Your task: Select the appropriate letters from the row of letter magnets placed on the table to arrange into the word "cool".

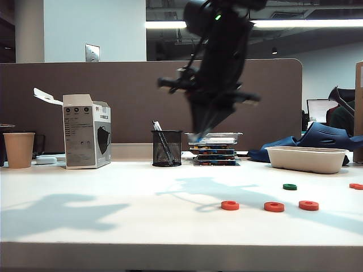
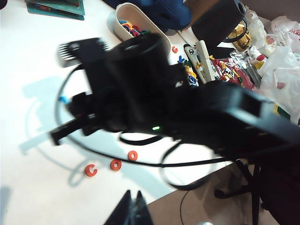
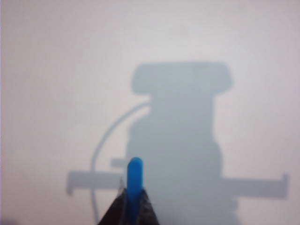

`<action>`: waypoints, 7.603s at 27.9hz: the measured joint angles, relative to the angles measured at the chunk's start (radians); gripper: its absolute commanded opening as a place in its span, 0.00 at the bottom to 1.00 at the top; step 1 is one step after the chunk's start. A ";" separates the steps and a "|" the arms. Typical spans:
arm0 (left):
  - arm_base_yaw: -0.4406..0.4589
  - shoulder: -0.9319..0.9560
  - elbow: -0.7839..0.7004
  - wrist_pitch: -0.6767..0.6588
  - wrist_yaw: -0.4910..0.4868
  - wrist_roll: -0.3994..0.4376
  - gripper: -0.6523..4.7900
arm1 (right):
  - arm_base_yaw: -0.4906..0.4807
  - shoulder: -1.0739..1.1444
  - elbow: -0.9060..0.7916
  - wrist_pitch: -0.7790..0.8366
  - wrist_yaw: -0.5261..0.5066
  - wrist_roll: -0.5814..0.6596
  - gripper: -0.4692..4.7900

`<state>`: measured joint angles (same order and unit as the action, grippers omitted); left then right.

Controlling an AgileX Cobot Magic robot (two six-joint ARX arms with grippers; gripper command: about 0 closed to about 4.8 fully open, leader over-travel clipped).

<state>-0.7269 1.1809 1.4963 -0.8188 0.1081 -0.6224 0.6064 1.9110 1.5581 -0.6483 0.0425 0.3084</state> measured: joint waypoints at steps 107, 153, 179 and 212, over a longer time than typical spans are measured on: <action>0.000 0.000 0.000 0.000 0.000 0.000 0.11 | -0.714 -1.061 -0.448 -0.096 -0.066 -0.310 0.08; 0.652 -0.480 -0.188 0.037 -0.108 0.581 0.11 | -0.679 -1.769 -1.014 -0.018 -0.143 -0.232 0.08; 0.652 -1.167 -1.253 0.692 -0.090 0.592 0.11 | -0.674 -1.888 -1.492 0.503 -0.194 -0.274 0.08; 0.652 -1.168 -1.490 0.949 -0.090 0.585 0.11 | -0.677 -1.889 -1.553 0.576 -0.151 -0.341 0.12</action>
<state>-0.0750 0.0128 0.0063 0.1303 0.0185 -0.0376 -0.0704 0.0219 0.0051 -0.0719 -0.1089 -0.0322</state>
